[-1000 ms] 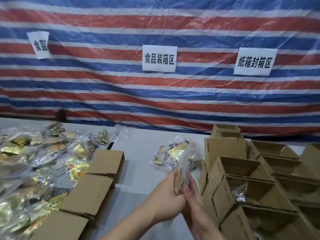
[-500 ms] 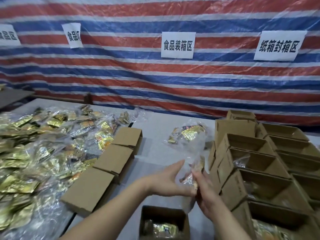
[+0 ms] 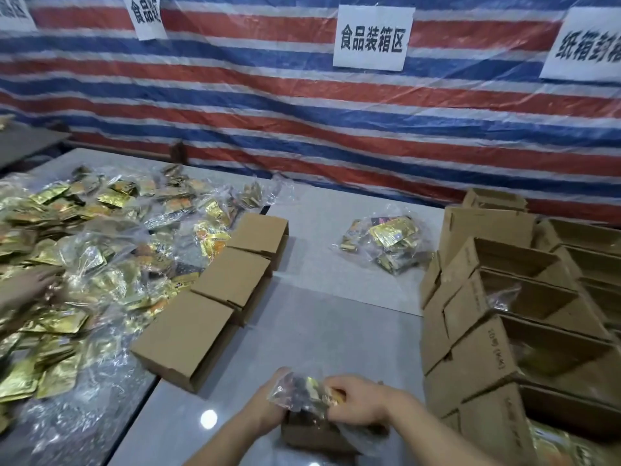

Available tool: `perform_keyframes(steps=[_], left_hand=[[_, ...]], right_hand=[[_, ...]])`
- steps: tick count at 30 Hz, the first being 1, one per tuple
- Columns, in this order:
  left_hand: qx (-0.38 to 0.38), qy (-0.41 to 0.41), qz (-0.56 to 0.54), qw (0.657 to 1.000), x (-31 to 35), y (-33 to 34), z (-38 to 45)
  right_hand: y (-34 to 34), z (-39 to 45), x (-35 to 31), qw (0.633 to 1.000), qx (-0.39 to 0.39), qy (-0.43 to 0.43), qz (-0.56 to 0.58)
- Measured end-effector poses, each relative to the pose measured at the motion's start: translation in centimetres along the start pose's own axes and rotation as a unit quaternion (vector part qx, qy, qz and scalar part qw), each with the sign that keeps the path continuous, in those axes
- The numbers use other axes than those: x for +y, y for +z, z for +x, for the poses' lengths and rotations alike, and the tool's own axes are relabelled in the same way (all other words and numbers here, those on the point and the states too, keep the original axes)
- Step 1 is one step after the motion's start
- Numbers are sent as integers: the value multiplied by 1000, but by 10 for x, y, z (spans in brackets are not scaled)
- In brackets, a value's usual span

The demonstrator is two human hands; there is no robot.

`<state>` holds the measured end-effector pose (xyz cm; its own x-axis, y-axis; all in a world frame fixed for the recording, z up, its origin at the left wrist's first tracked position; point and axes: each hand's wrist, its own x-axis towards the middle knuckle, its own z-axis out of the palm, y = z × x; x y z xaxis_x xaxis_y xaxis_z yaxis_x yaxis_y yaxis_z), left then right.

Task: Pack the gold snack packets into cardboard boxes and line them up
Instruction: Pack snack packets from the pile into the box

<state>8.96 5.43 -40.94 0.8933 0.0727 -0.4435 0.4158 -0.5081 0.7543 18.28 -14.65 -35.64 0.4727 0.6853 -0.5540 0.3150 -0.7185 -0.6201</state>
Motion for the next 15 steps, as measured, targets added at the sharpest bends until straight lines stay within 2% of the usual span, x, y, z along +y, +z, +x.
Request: perform_keyframes(steps=[1,4,10,15], left_hand=[[8,10,23,1000,-3,-3,-1],[59,81,-16,995,0,4,7],[50,19,-60,997,1,7,4],[41,-7,-59,997,6,3,6]], right_hand=[[0,5,-1,1000,-10,9,-22],[2,17,-5,996,-1,11,-88],[9,31,-3,996,-8,7,-91],[10,42,-8,978,-27,23,-206]])
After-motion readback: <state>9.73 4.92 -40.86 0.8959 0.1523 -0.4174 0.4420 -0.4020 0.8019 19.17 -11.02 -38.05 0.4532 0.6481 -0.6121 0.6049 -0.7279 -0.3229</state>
